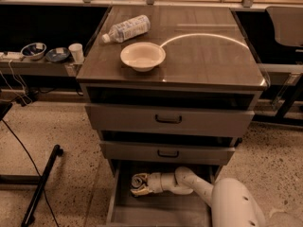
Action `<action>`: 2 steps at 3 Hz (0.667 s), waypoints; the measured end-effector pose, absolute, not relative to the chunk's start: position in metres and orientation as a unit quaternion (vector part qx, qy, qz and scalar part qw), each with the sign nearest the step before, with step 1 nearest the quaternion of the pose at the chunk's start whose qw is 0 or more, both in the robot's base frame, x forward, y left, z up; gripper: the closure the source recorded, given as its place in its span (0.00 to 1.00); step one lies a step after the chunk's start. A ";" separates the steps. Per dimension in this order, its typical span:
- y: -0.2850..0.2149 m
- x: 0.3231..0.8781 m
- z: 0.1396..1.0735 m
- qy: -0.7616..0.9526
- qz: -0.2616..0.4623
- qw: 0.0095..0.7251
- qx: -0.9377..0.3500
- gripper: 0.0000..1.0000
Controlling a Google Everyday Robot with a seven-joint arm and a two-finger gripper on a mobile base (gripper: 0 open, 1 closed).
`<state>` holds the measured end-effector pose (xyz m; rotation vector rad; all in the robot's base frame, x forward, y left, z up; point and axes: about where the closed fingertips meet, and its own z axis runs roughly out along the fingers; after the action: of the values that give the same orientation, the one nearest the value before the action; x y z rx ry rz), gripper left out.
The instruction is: Place pepsi can into bottom drawer
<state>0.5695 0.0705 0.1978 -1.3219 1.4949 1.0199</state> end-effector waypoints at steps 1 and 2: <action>0.068 0.567 0.188 0.605 0.411 0.434 -0.525 1.00; 0.063 0.562 0.181 0.614 0.413 0.435 -0.514 0.96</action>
Offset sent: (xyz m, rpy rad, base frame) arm -0.0084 -0.0167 -0.0243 0.0021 0.0385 -0.0548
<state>0.5622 0.0630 0.1813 -1.2783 1.5275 1.0273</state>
